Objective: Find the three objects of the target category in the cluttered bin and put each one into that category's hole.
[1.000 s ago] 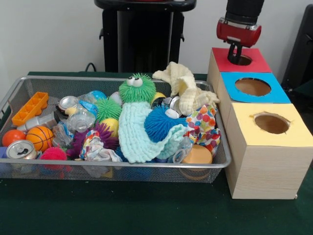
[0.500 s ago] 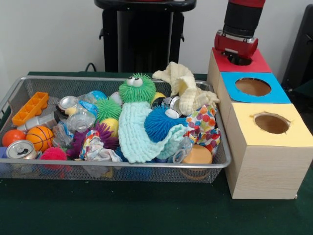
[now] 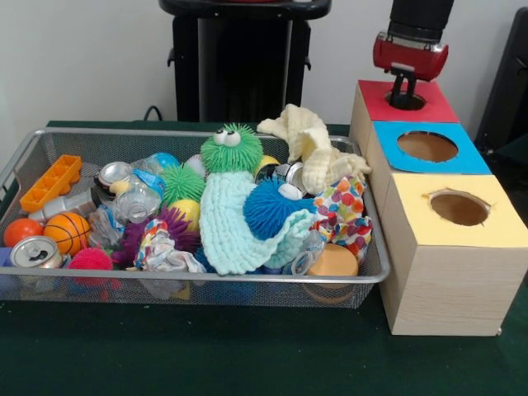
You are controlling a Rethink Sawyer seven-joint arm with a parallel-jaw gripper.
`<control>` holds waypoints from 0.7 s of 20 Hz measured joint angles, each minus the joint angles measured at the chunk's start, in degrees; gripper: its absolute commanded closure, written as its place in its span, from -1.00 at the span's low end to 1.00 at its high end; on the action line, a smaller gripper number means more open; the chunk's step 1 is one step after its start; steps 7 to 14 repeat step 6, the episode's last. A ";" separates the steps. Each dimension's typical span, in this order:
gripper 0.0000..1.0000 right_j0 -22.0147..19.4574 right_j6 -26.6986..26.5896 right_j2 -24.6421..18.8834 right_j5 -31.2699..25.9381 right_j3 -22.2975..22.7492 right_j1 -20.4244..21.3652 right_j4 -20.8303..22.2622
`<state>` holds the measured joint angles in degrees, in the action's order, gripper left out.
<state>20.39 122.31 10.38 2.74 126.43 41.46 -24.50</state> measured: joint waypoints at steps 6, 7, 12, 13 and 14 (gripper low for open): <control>1.00 1.41 0.00 2.62 -5.47 -0.04 3.34 0.00; 1.00 1.41 0.00 2.62 -5.47 -0.04 3.34 0.00; 1.00 1.41 0.00 2.62 -5.47 -0.04 3.34 0.00; 1.00 1.41 0.00 2.62 -5.47 -0.04 3.34 0.00; 1.00 1.41 0.00 2.62 -5.47 -0.04 3.34 0.00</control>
